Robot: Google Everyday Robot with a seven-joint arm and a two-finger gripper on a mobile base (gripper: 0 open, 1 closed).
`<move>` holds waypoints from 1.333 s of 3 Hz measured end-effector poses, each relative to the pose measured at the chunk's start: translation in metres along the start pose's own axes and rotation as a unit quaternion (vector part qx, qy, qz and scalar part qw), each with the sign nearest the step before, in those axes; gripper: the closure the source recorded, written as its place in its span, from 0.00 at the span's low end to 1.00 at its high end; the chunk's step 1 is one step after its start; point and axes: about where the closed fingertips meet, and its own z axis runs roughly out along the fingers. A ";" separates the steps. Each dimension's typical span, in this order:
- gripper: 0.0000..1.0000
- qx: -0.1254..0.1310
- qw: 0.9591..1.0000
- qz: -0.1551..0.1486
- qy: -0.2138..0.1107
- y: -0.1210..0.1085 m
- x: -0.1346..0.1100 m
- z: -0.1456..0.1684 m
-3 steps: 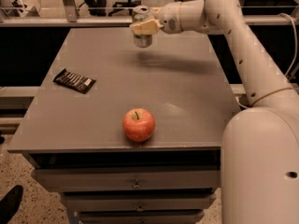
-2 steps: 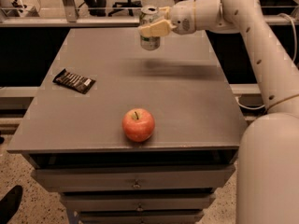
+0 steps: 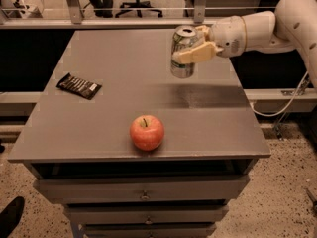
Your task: Move 7up can near apple
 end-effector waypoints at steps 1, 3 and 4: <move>1.00 -0.039 0.999 0.013 0.002 0.051 0.015 -0.016; 1.00 -0.102 0.994 0.016 0.021 0.120 0.034 -0.008; 1.00 -0.120 0.992 0.001 0.026 0.142 0.036 0.007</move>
Offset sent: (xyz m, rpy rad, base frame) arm -0.1424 -0.0248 -0.0430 -0.0472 0.1053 0.2138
